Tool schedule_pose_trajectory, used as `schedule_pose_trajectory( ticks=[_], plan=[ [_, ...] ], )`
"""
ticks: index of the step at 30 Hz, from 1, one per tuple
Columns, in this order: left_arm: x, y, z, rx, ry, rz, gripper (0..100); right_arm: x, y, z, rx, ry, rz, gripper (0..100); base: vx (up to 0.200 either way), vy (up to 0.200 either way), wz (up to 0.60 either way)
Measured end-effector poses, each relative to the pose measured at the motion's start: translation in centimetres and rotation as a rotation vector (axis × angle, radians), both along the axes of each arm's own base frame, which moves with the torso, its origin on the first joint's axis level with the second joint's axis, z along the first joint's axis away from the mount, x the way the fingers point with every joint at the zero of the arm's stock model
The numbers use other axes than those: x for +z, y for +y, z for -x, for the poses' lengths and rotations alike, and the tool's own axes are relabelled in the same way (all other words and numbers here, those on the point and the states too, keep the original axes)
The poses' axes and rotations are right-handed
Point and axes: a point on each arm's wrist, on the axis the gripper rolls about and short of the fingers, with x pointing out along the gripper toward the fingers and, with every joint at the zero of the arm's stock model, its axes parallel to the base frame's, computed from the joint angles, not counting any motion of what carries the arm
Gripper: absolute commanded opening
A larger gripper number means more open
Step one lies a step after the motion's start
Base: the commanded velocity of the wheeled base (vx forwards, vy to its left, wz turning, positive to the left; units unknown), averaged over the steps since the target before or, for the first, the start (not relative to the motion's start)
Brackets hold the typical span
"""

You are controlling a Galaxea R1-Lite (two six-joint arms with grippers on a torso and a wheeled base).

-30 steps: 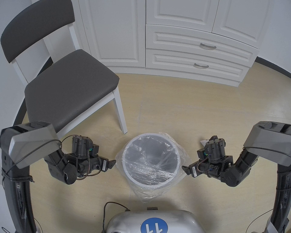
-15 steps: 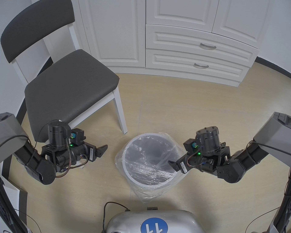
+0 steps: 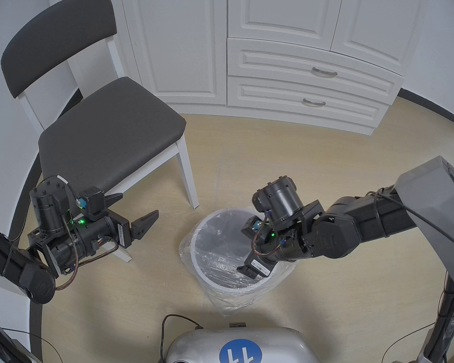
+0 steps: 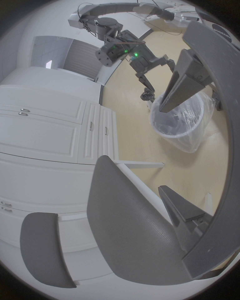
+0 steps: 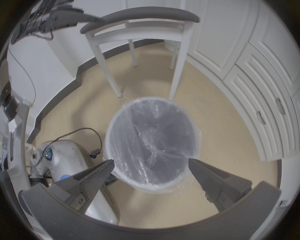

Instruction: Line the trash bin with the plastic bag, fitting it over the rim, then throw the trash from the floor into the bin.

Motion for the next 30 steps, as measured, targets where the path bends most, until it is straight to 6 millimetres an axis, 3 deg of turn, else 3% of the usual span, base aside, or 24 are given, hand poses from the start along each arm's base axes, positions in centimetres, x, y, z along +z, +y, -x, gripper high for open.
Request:
schedule_pose_trajectory(
  ticks=[4,12,22,30],
  plan=[
    [0.8,0.3,0.8,-0.006,-0.041,0.015,100,-0.4,1.7,-0.2,0.064,0.048,-0.045,100,0.0,0.0,0.0],
    [1.6,0.7,1.8,-0.005,-0.118,0.036,100,-4.0,3.5,-1.5,0.076,0.124,-0.051,100,0.0,0.0,0.0],
    [1.8,0.7,2.5,-0.006,-0.136,0.038,100,-5.6,3.5,-5.1,0.055,0.134,-0.101,100,0.0,0.0,0.0],
    [1.6,0.7,2.5,-0.011,-0.129,0.034,100,-6.5,3.2,-6.2,0.067,0.206,-0.183,100,0.0,0.0,0.0]
  ],
)
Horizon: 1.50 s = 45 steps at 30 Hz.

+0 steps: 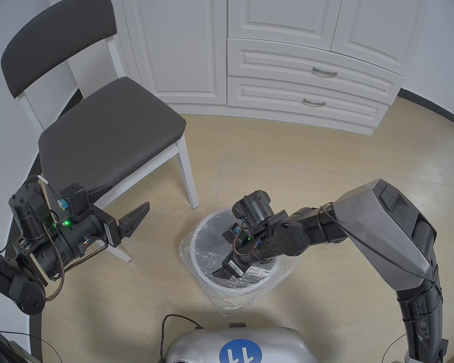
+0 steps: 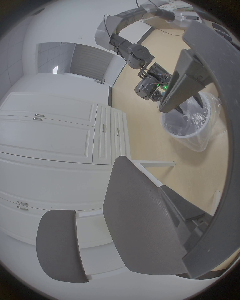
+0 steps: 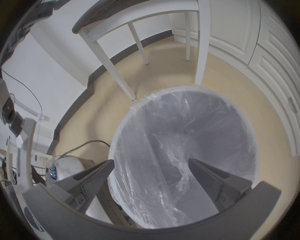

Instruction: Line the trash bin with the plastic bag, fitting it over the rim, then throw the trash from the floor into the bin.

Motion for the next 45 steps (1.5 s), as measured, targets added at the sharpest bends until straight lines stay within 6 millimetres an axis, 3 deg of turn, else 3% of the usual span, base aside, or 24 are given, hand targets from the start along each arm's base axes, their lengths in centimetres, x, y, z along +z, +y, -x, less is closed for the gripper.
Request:
schedule_pose_trajectory(
  ticks=[2,3,11,20,37,45],
  plan=[
    [0.0,0.0,0.0,-0.001,0.002,-0.001,100,-0.1,-0.2,-0.4,-0.01,0.011,-0.017,100,0.0,0.0,0.0],
    [-0.1,0.0,0.0,-0.002,0.003,-0.001,100,-0.1,-0.3,-0.6,-0.013,0.012,-0.019,0,0.0,0.0,0.0],
    [-0.1,0.0,0.0,-0.001,0.006,-0.001,100,-0.5,-0.8,-0.8,-0.004,0.052,-0.014,0,0.0,0.0,0.0],
    [-0.3,0.0,0.2,-0.007,0.012,-0.003,100,0.5,-0.7,0.1,0.017,0.048,-0.022,0,0.0,0.0,0.0],
    [-0.3,-0.1,0.3,-0.01,0.01,-0.004,100,0.2,1.0,6.3,0.129,0.063,0.023,0,0.0,0.0,0.0],
    [-0.3,-0.1,0.4,-0.009,0.013,-0.005,100,-0.7,2.1,7.3,0.146,0.031,0.027,0,0.0,0.0,0.0]
  ],
)
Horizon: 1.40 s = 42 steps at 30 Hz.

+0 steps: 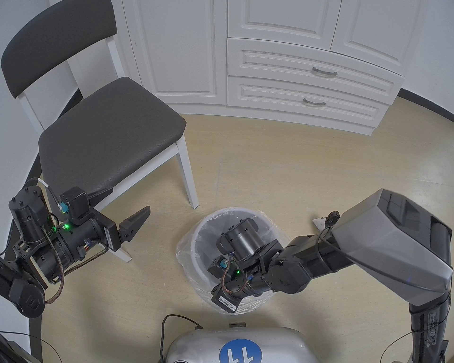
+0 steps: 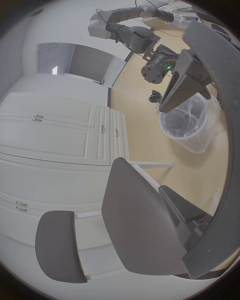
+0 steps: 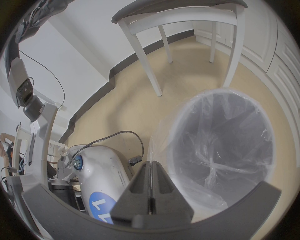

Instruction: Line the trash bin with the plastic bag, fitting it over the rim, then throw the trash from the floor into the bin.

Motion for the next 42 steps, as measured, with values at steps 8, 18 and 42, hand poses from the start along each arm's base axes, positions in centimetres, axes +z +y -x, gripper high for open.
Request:
schedule_pose_trajectory(
  ticks=[8,18,42],
  plan=[
    [-0.1,0.0,0.0,0.002,0.002,0.0,100,-2.1,0.9,0.5,0.003,-0.002,0.034,0,0.0,0.0,0.0],
    [-0.1,0.0,-0.2,0.004,0.003,-0.001,100,-4.2,2.0,-0.2,-0.033,-0.065,0.038,0,0.0,0.0,0.0],
    [-0.2,0.0,-0.4,0.01,0.005,-0.001,100,-8.0,3.5,-1.4,-0.086,-0.16,0.079,100,0.0,0.0,0.0]
  ],
)
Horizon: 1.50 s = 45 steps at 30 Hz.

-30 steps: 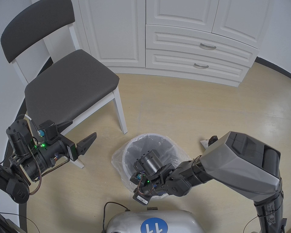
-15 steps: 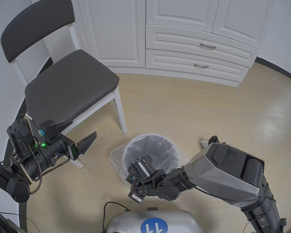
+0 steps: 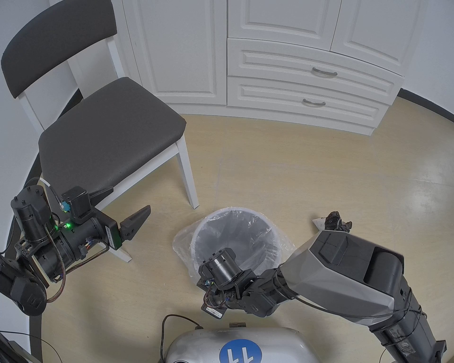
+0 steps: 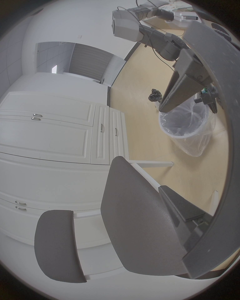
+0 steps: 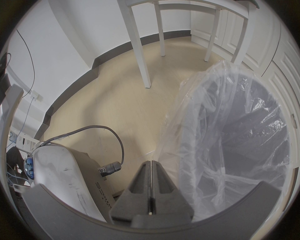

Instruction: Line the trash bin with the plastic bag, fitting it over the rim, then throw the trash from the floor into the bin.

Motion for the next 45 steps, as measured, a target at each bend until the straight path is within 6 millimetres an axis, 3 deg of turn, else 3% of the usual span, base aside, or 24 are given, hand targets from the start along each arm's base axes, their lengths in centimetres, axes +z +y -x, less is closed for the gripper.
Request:
schedule_pose_trajectory(
  ticks=[10,20,32,36,45],
  plan=[
    [0.1,0.0,0.1,0.0,-0.002,0.001,100,0.6,0.2,1.0,0.022,0.002,0.004,100,0.0,0.0,0.0],
    [0.3,0.2,0.2,0.004,-0.01,0.003,100,2.0,0.6,3.3,0.045,0.023,-0.002,100,0.0,0.0,0.0],
    [0.7,0.4,0.4,0.013,-0.028,0.007,100,6.3,0.8,5.6,0.02,-0.068,0.025,100,0.0,0.0,0.0],
    [0.9,0.8,0.3,0.025,-0.036,0.009,100,8.7,1.1,5.0,-0.01,-0.124,-0.016,100,0.0,0.0,0.0],
    [1.1,1.4,0.1,0.047,-0.045,0.01,100,13.8,0.2,0.4,-0.126,-0.199,-0.084,100,0.0,0.0,0.0]
  ],
)
